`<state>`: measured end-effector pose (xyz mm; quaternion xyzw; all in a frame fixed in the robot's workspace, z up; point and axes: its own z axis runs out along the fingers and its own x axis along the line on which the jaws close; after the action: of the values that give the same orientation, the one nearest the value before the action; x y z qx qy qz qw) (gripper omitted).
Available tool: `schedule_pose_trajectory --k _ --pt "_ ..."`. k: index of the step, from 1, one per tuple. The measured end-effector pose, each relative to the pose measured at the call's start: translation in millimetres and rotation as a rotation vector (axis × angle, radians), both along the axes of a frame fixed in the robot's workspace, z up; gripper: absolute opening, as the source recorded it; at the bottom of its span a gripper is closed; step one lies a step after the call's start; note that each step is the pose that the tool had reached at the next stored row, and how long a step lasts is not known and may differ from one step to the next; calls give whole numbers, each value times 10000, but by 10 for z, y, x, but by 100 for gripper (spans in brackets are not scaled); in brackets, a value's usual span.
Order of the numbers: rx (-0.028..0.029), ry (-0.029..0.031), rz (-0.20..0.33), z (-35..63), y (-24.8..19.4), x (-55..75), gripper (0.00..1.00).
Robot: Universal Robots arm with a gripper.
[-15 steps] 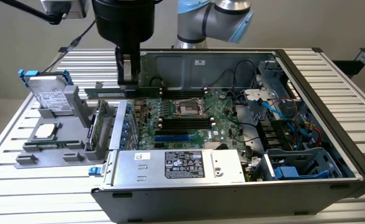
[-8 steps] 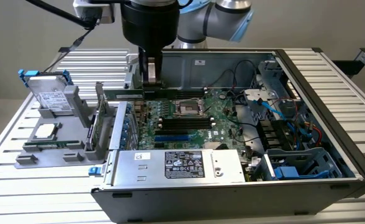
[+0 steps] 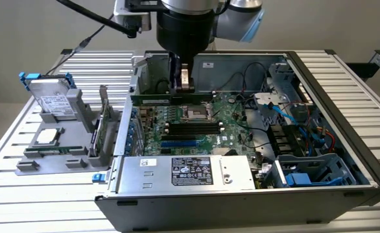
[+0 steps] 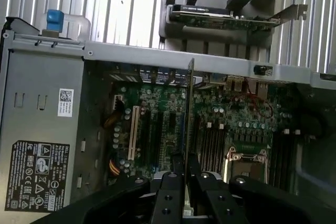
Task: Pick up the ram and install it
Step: 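Pick up the ram and move it above insertion slot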
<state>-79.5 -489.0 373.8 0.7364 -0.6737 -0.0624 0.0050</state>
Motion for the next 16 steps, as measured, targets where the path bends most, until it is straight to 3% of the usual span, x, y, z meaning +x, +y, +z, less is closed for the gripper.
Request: schedule_pose_trajectory --k 10,16 --pt "1 0 0 -182 194 403 14" --pt "0 4 -1 -290 269 597 14"
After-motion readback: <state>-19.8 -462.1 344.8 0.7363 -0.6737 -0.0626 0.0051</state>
